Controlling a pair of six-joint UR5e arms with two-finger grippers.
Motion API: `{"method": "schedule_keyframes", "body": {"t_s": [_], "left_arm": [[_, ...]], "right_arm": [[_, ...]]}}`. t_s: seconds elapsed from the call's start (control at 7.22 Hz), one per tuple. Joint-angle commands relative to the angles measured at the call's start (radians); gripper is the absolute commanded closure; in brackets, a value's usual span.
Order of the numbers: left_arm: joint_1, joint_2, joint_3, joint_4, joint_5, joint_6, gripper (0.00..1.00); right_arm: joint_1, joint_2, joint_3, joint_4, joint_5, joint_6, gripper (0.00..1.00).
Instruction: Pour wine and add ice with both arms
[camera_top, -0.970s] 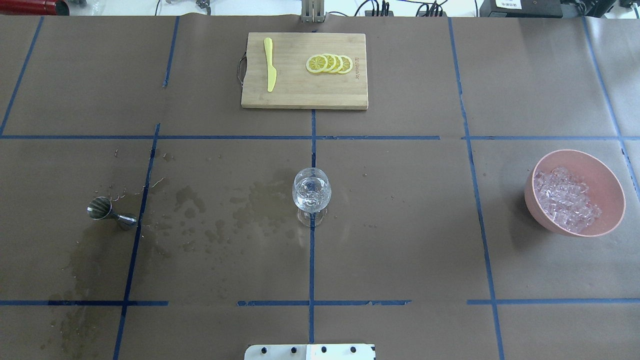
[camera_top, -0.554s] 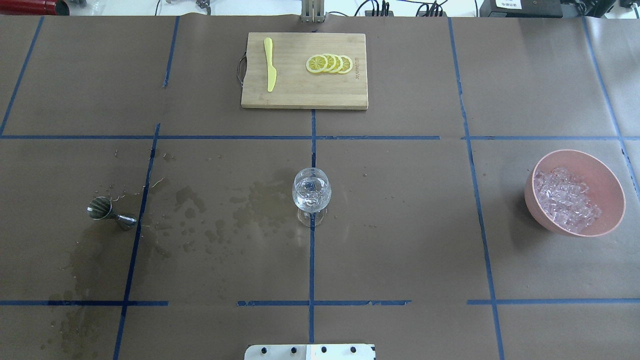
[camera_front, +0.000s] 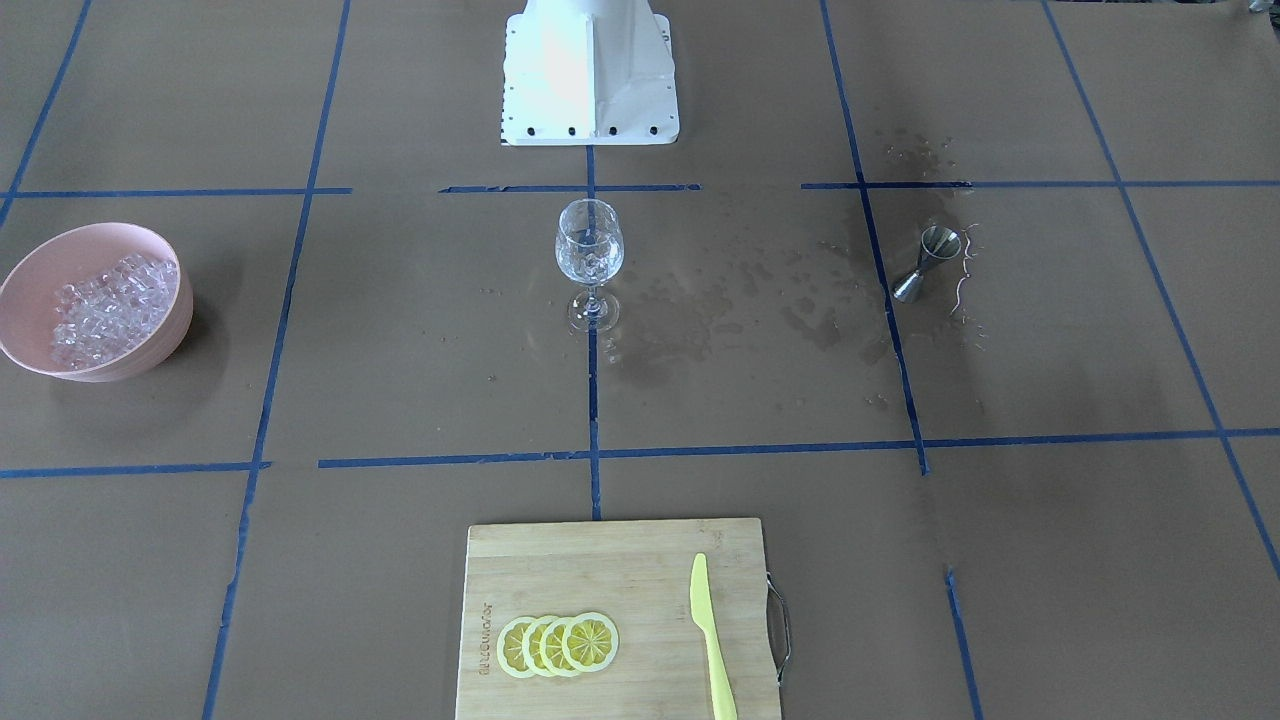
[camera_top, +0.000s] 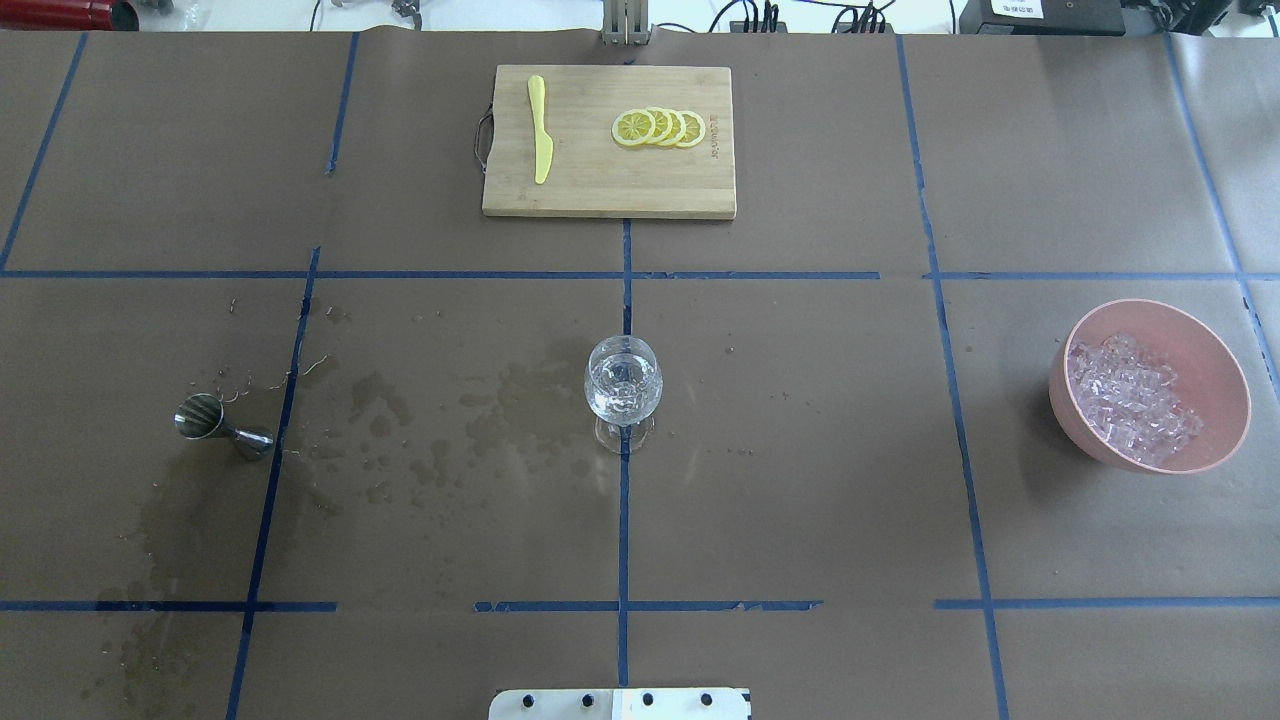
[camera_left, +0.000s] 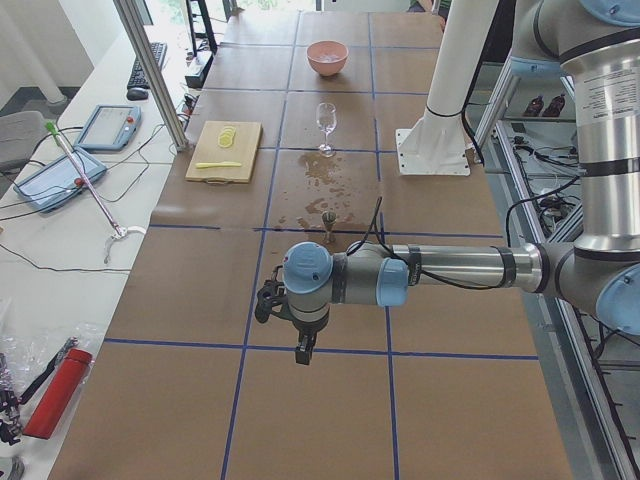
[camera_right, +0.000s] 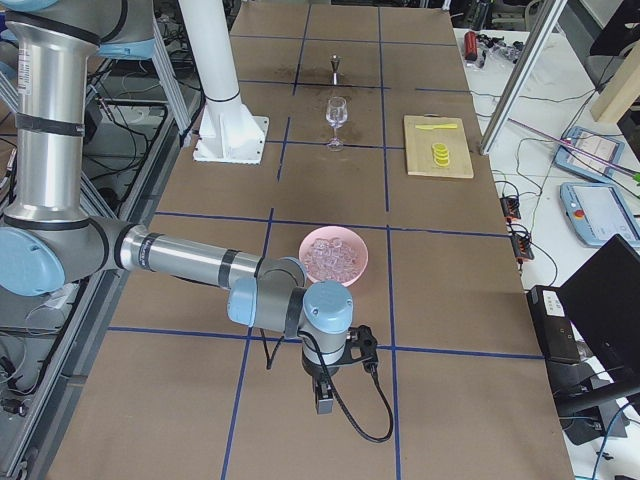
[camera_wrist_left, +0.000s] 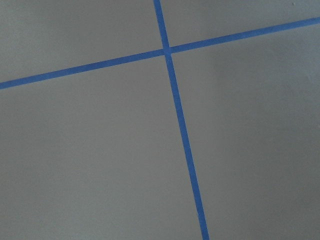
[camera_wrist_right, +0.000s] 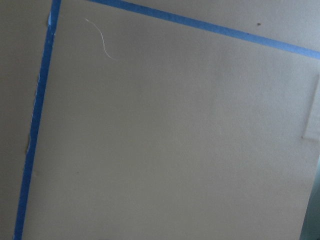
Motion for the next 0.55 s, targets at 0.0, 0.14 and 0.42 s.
{"method": "schedule_keyframes", "body": {"t_s": [0.0, 0.14, 0.42], "left_arm": [[-0.009, 0.005, -0.044, 0.088, 0.001, 0.006, 0.0], [-0.009, 0.009, -0.047, 0.088, 0.004, 0.007, 0.0], [-0.009, 0.009, -0.047, 0.088, 0.004, 0.009, 0.0]], "right_arm": [[0.0, -0.017, -0.015, 0.003, 0.023, 0.001, 0.0], [-0.028, -0.005, -0.014, 0.005, 0.033, 0.015, 0.0], [-0.062, 0.037, -0.009, -0.001, 0.034, 0.053, 0.0]]}}
